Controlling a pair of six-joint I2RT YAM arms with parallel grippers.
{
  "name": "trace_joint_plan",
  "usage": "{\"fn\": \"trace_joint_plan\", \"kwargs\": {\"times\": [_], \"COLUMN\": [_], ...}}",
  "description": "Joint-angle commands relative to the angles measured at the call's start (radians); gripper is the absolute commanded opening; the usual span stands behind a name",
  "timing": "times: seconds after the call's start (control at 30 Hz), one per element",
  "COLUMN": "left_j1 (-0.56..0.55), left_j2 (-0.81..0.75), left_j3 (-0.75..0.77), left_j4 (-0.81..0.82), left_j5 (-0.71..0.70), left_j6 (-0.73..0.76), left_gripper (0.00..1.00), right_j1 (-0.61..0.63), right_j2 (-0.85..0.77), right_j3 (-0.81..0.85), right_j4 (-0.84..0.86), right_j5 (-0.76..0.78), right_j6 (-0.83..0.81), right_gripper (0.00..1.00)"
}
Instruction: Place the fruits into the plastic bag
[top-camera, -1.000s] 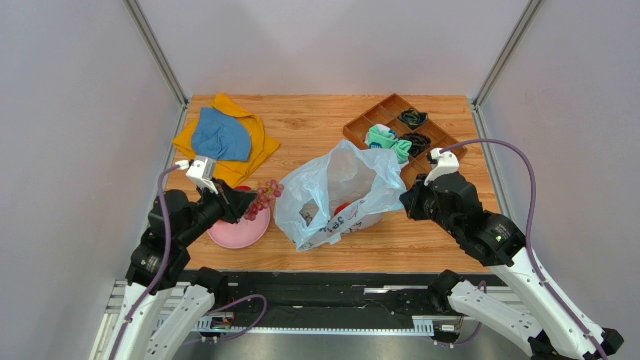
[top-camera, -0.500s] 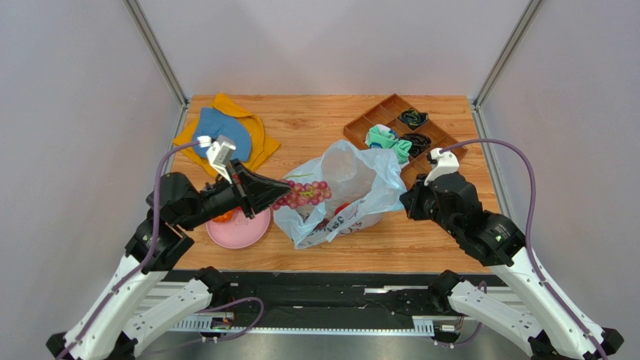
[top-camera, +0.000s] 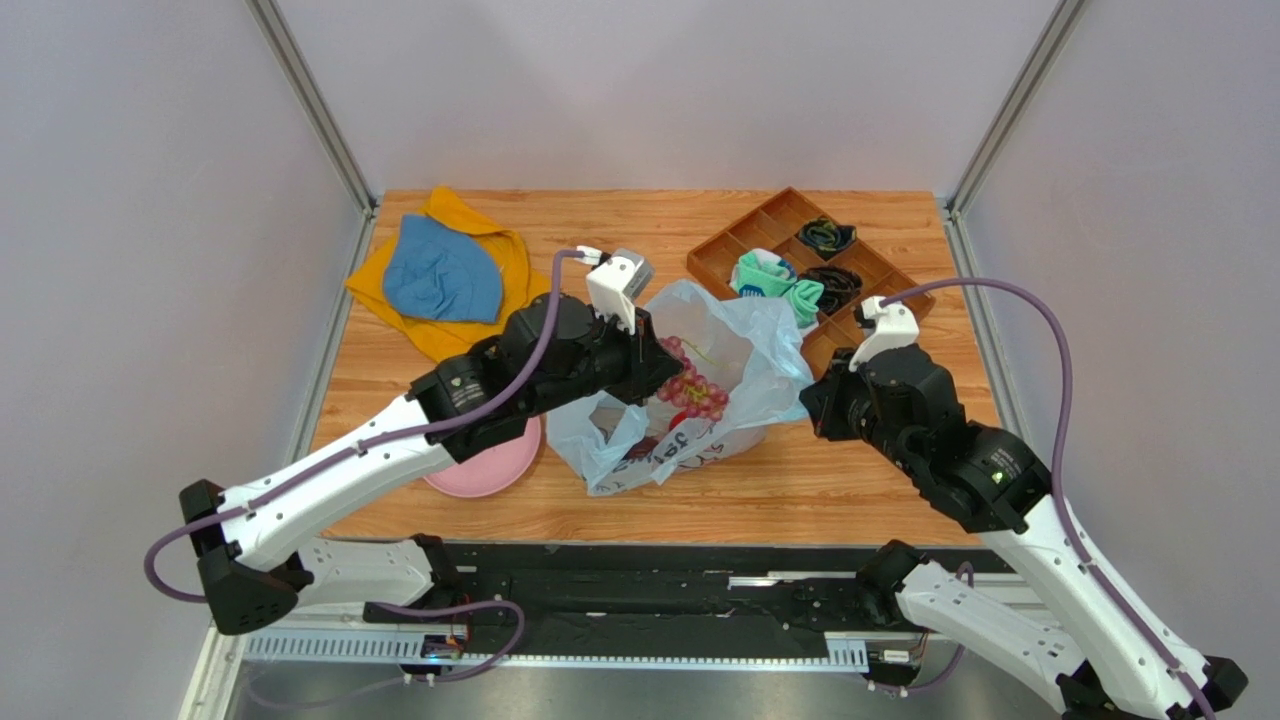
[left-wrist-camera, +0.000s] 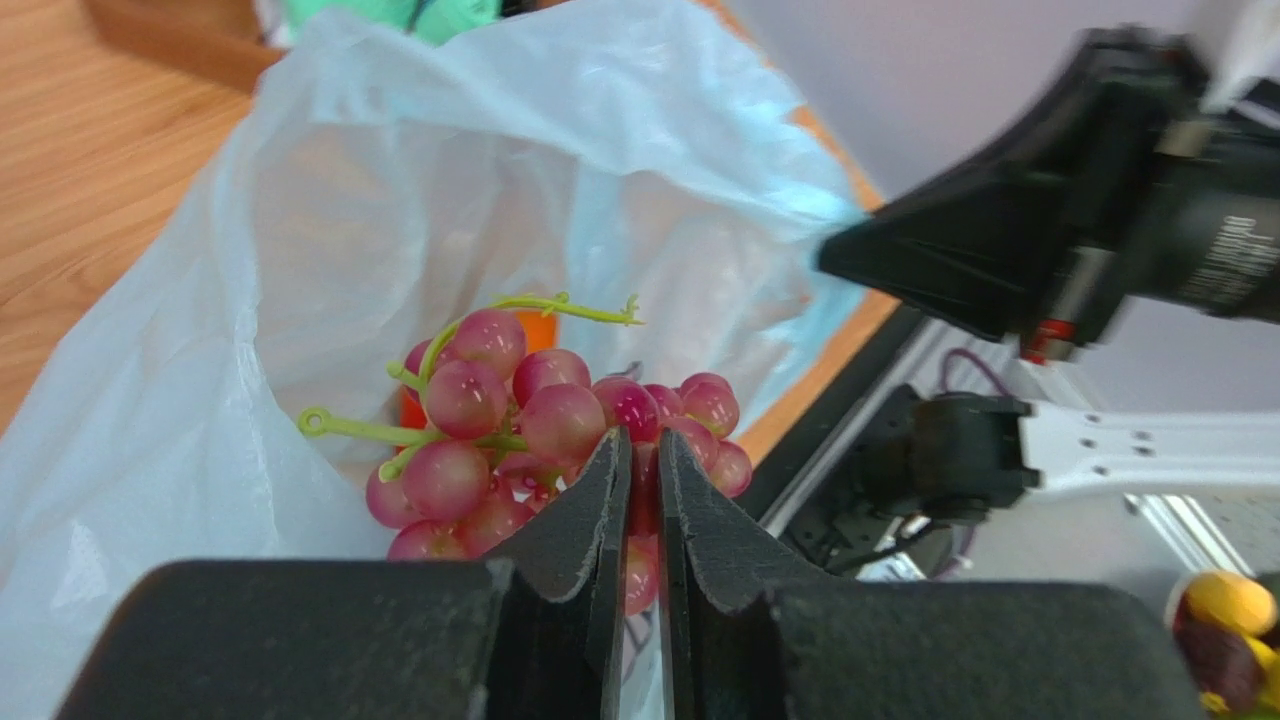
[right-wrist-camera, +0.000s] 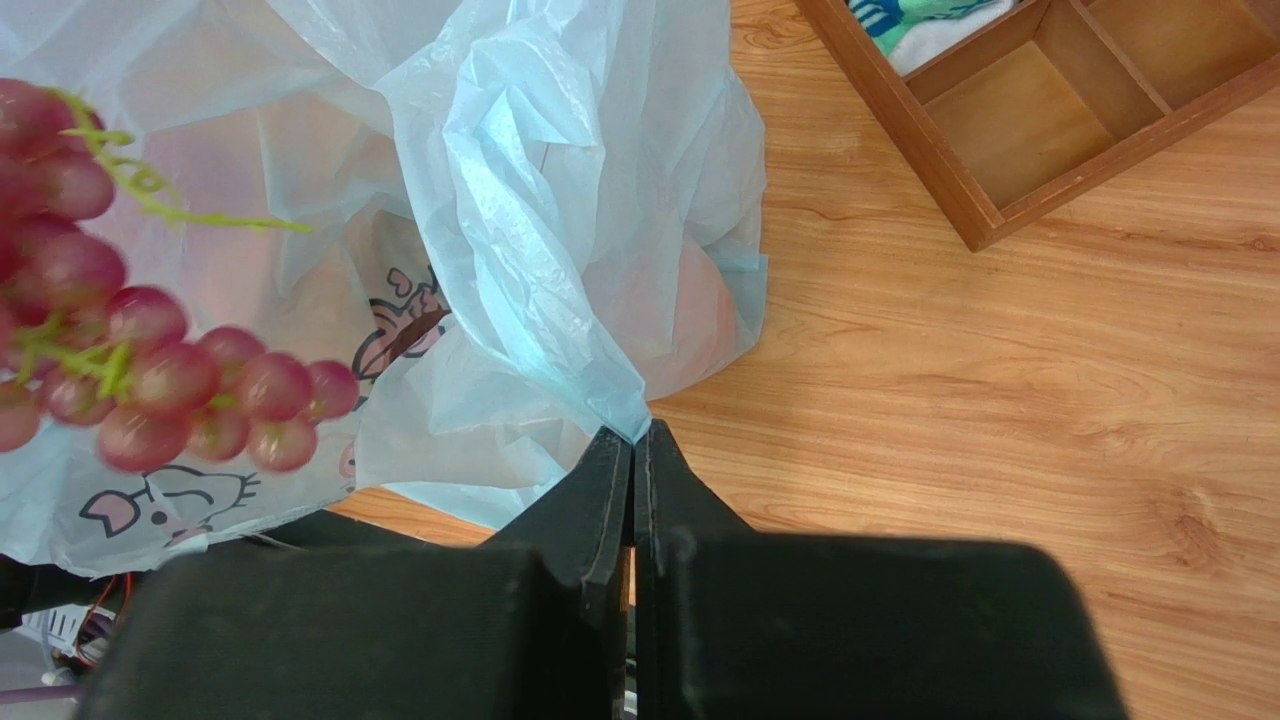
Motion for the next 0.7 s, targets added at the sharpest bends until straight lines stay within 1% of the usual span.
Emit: {"fn": "trace_joint_plan", "kwargs": {"times": [0.0,0.23,0.37,0.4,0.6,0.67], "left_j1": [-0.003,-0.007,-0.006,-0.006,-0.003,-0.001], "left_j2": [0.024,0.145,0.180,0.185,0.240,0.260], "left_j3": [0.048,0.051,0.030,0.025,0.010,0.010], "left_j4": [-0.024,-0.055,-0.085,-0.085,-0.073,-0.084], "left_j5": [-0.144,-0.132,-0.230,-0.236,-0.224,-0.229], "left_j6": [-0.021,-0.036,-0.038,-0.036,-0.044,-0.044], "left_gripper": [0.16,0.17,0.18,0.19,0.24,0.29], "right_j1": [0.000,-0.001,0.000,0.000,0.000,0.000], "right_j2": [-0.020,-0.008,-0.016,-0.016,-0.024,-0.024], "right_j3": [0.006,0.001,0.006,0.009,0.010,0.012], "right_j4": [0.012,0.020,0.015,0.014,0.005,-0.001], "right_j5": [0.014,0.006,0.006,0.006,0.010,0.008], "right_j6": [0.000,0.002,-0.002,0.000,0.001,0.003], "right_gripper": [0.00,0.00,0.00,0.00,0.00,0.00]}}
